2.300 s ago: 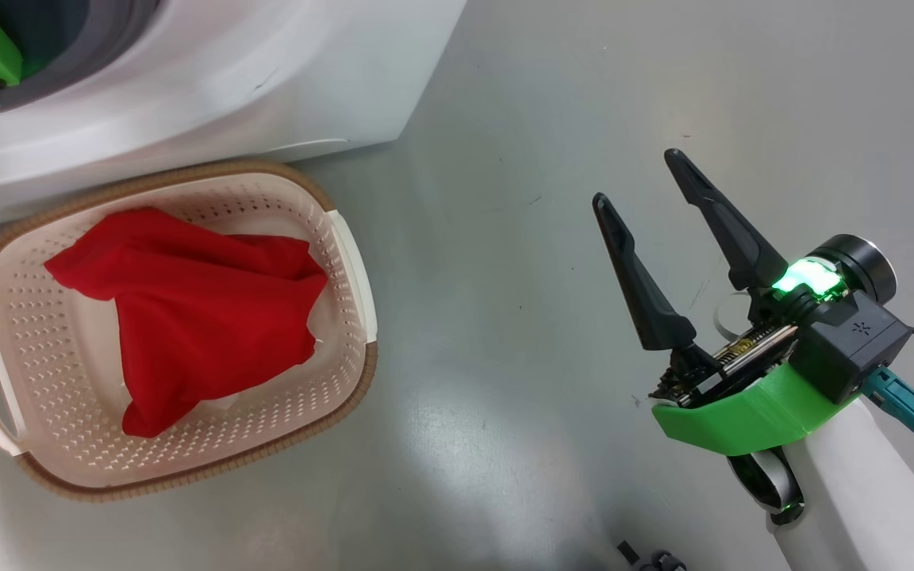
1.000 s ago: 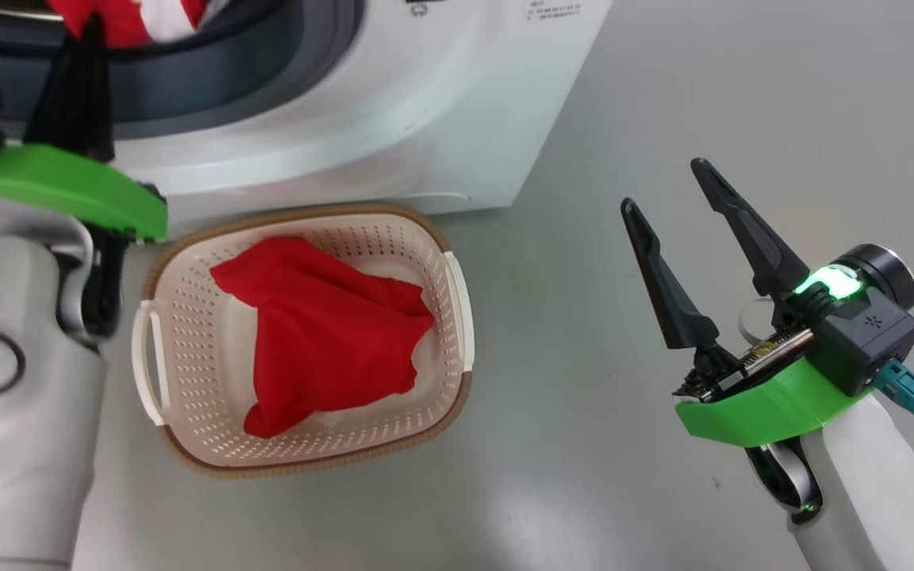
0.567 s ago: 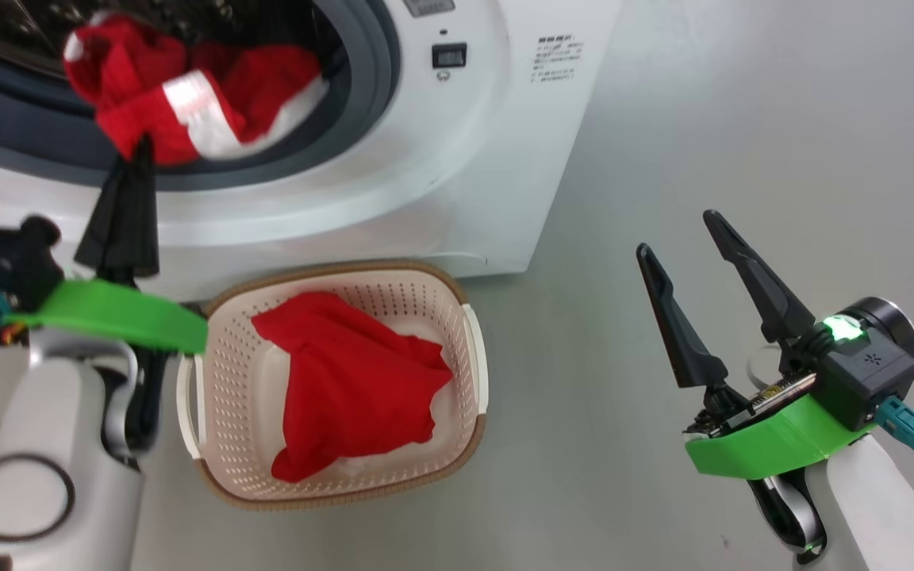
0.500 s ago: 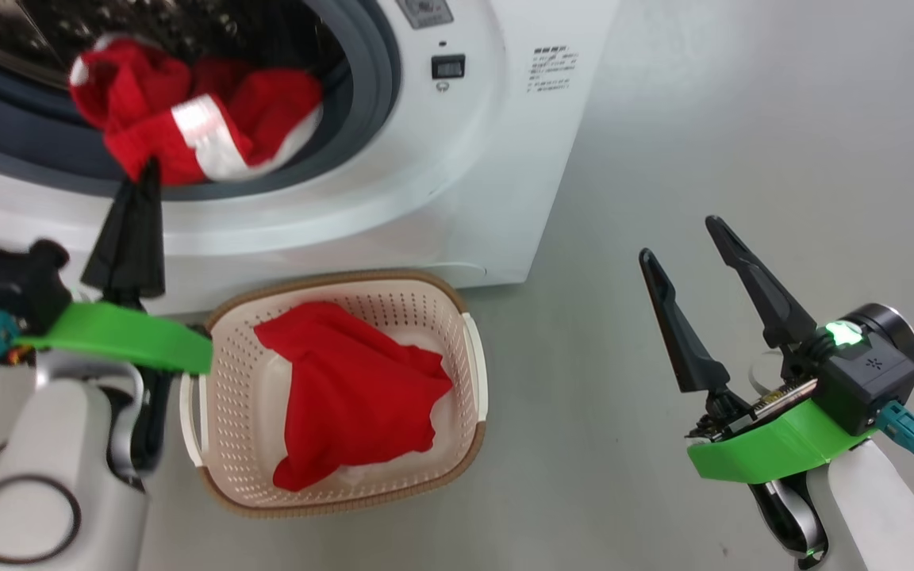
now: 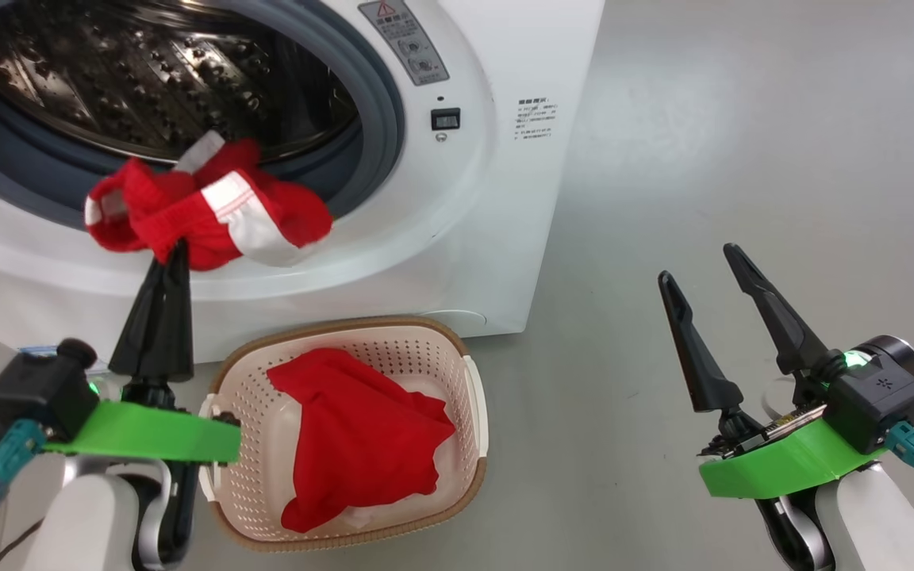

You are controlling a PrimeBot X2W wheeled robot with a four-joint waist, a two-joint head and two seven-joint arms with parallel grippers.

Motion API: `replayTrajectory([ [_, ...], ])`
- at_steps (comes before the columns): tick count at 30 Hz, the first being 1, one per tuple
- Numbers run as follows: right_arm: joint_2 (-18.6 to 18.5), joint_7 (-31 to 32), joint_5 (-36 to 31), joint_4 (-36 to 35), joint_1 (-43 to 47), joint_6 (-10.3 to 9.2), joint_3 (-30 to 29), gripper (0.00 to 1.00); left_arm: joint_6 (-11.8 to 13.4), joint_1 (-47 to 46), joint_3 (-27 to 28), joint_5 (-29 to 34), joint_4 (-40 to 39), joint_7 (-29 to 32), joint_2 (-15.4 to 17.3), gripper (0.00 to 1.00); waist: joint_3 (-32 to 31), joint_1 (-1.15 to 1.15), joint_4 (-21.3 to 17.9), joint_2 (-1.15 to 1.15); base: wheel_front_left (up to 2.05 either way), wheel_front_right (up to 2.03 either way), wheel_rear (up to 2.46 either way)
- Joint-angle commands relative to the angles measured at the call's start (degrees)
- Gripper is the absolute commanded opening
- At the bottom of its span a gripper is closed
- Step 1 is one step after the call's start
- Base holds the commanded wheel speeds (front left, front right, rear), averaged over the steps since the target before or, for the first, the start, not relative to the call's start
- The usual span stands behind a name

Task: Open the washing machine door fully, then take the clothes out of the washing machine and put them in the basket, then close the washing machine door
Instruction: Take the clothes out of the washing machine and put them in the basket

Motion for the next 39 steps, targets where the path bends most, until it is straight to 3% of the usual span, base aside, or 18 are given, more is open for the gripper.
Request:
replayTrajectory([
  [1,0.11,-0.37,-0.94,-1.30,0.67,0.20,0.90,1.00,0.50,0.58,1.86,0.15,-2.67,-0.48,1.40,0.00,-0.32,0.00,0.22,0.00,0.00,0.00,0.00],
  [11,-0.21,-0.37,-1.52,-1.63,1.14,0.20,0.34,1.00,2.02,6.37,0.28,-0.75,-10.96,2.23,-0.10,0.00,-0.39,0.00,0.99,0.00,0.00,0.00,0.00],
  [16,-0.12,-0.37,-1.78,-1.86,0.90,0.20,0.55,1.00,1.24,7.86,-0.80,-3.56,-9.37,4.55,-1.68,0.00,0.51,0.00,0.98,0.00,0.00,0.00,0.00],
  [28,-0.26,-0.37,-2.36,-1.97,-1.16,0.20,1.89,1.00,-3.47,1.47,-0.86,-12.90,11.09,4.21,-4.57,0.00,5.51,0.00,0.10,0.00,0.00,0.00,0.00],
  [39,-0.39,-0.37,-2.33,-1.92,-3.69,0.20,2.38,1.00,-5.21,-8.33,-2.43,-16.63,33.59,1.93,-5.49,0.00,10.86,0.00,-0.83,0.00,0.00,0.00,0.00],
])
